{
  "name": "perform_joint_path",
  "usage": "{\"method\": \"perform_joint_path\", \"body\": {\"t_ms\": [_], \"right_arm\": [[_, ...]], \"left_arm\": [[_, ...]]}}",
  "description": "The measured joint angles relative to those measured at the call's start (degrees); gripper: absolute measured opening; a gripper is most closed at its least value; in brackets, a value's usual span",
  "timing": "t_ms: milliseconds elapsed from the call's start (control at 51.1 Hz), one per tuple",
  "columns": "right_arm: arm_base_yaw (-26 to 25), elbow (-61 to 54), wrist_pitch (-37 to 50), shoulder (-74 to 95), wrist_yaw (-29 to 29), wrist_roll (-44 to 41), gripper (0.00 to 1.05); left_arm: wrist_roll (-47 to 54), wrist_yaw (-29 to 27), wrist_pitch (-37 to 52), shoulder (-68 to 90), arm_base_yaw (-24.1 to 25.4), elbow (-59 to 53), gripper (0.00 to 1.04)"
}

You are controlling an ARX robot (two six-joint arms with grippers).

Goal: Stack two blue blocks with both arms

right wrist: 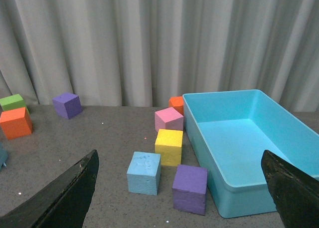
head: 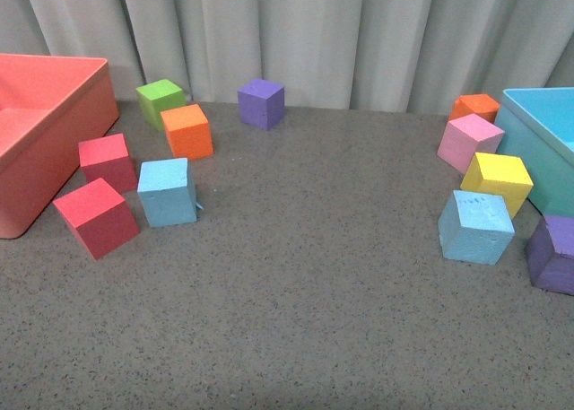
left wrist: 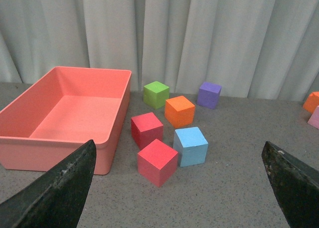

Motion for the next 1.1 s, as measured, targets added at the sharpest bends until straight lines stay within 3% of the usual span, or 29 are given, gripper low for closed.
{"method": "perform_joint_path", "body": {"t_ms": [1096], "right_arm": [[0.0, 0.0, 0.0, 0.0, 0.0, 0.0, 0.95]], "left_arm": [[0.0, 0.0, 0.0, 0.0, 0.0, 0.0, 0.98]]}}
